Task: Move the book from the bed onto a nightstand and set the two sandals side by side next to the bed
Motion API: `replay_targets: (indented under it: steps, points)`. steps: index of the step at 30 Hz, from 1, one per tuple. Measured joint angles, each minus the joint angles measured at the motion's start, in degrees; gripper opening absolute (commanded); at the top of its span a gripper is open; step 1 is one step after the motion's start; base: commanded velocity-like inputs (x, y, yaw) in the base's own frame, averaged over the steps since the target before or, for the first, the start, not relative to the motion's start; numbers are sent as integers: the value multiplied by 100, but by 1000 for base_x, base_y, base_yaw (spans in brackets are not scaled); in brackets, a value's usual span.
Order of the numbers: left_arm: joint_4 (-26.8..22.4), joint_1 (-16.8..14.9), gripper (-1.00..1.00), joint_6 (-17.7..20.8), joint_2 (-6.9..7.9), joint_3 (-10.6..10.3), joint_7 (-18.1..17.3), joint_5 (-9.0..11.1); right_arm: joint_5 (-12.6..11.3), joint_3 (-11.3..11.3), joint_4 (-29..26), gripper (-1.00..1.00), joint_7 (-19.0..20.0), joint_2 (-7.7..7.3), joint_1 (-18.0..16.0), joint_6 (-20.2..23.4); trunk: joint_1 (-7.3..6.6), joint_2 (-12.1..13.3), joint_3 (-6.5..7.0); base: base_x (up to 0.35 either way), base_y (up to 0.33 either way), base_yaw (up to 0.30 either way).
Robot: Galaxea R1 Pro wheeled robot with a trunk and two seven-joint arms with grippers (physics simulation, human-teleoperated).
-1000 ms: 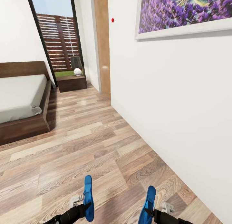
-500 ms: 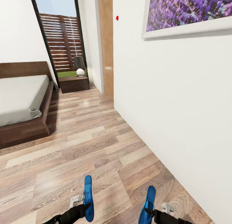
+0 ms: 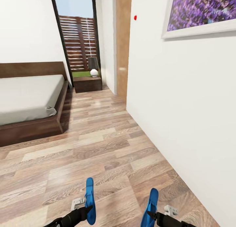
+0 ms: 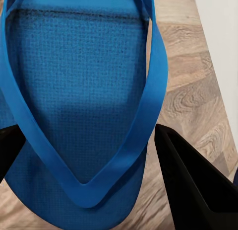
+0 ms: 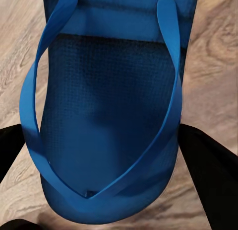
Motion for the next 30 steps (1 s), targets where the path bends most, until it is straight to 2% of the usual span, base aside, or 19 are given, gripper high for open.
replay_targets:
  steps: [24, 30]
  points:
    - [3, -1, -100, -1, -4, -3, 1, -4, -16, -5, 9, -100, -13, -8, 1, -142, -3, 0, 0, 307, 0, 7]
    - [1, 2, -100, -3, -8, -2, 0, -4, -13, -1, 8, -100, -16, -7, 0, -145, -3, 0, 0, 319, 0, 201]
